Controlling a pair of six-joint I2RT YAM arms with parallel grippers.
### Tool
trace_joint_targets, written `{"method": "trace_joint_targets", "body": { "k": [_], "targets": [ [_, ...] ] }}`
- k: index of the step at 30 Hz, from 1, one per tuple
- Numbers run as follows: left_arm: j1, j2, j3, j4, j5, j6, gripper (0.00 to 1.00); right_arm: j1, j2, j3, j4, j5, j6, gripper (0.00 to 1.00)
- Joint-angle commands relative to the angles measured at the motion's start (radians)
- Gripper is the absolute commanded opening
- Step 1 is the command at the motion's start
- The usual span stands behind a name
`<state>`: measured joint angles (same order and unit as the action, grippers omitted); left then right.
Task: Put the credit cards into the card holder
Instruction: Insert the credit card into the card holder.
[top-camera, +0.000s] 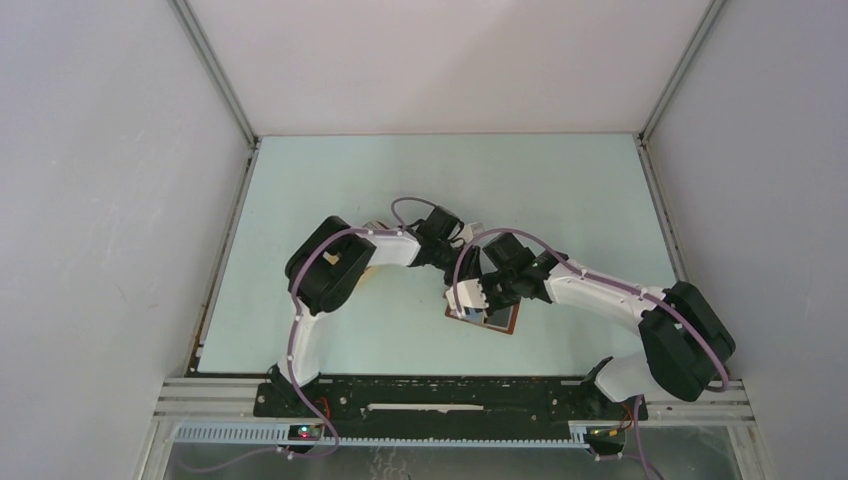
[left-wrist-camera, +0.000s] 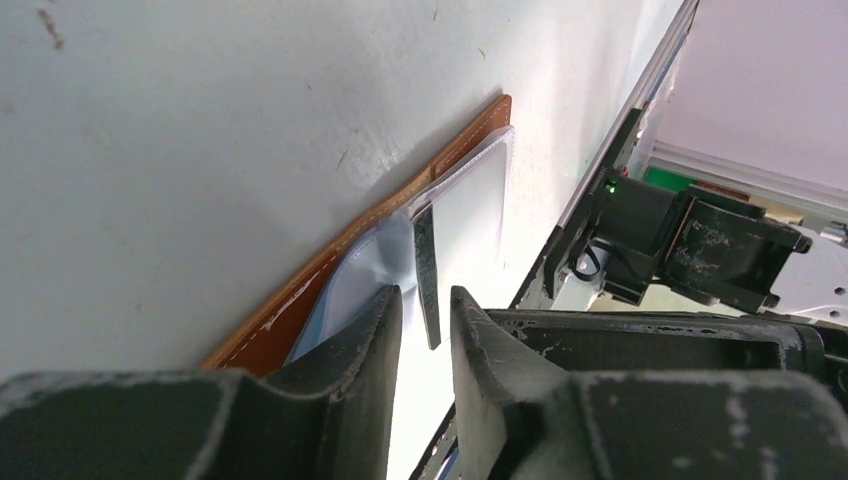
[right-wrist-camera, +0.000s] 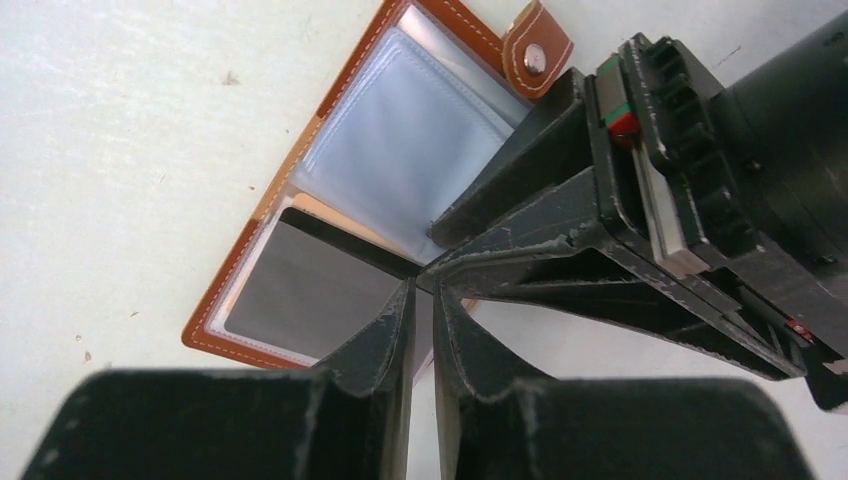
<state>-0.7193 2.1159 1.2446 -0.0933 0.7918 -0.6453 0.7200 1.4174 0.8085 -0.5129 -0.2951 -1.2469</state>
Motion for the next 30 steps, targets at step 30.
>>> {"method": "trace_joint_targets", "body": {
  "k": [30],
  "targets": [
    [0.005, -0.104, -0.157, -0.088, -0.322, 0.01, 0.13, 0.082, 0.134, -0.002, 0.161, 0.096, 0.035, 0.19]
  ]
}}
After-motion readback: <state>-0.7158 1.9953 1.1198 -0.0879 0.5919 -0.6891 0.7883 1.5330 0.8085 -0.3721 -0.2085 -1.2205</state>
